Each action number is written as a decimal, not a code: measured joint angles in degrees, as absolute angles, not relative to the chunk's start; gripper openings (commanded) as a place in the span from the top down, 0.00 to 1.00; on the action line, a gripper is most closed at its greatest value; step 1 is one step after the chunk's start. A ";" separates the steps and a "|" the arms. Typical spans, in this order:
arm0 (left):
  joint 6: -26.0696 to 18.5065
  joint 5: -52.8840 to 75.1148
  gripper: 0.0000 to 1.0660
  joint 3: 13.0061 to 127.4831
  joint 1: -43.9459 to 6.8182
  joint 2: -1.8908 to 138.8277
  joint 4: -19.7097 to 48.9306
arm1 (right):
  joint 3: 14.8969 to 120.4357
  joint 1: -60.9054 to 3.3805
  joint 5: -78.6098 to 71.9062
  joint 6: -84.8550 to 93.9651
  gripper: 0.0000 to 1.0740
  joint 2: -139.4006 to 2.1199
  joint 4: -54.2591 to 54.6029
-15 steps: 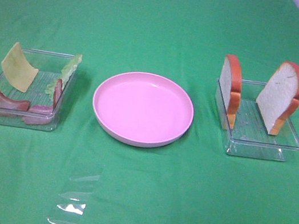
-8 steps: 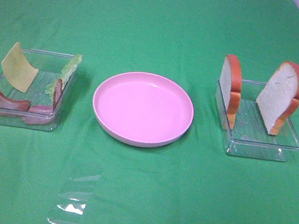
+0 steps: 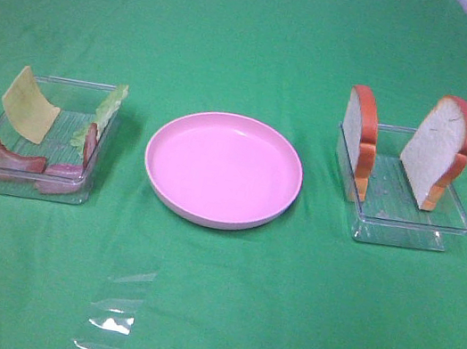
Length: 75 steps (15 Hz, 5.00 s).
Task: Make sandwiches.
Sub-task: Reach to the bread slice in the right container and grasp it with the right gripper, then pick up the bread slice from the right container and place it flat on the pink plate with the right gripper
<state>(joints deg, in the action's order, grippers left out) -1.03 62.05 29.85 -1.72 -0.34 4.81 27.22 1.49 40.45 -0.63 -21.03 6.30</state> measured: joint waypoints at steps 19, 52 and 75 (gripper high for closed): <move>-1.03 62.05 0.06 29.85 -1.72 -0.34 4.81 | 77.23 -0.23 61.54 3.50 0.13 -86.97 12.20; -1.03 62.05 0.07 29.85 -1.72 -0.34 4.81 | 98.72 -15.13 53.63 -4.87 0.88 -122.73 -4.58; -1.03 62.05 0.08 29.85 -1.72 -0.34 4.81 | 111.96 -30.37 59.64 0.97 0.87 -121.01 17.65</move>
<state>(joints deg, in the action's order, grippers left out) -1.03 62.05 29.85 -1.72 -0.34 4.81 111.96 -30.37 59.64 0.97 -121.01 17.65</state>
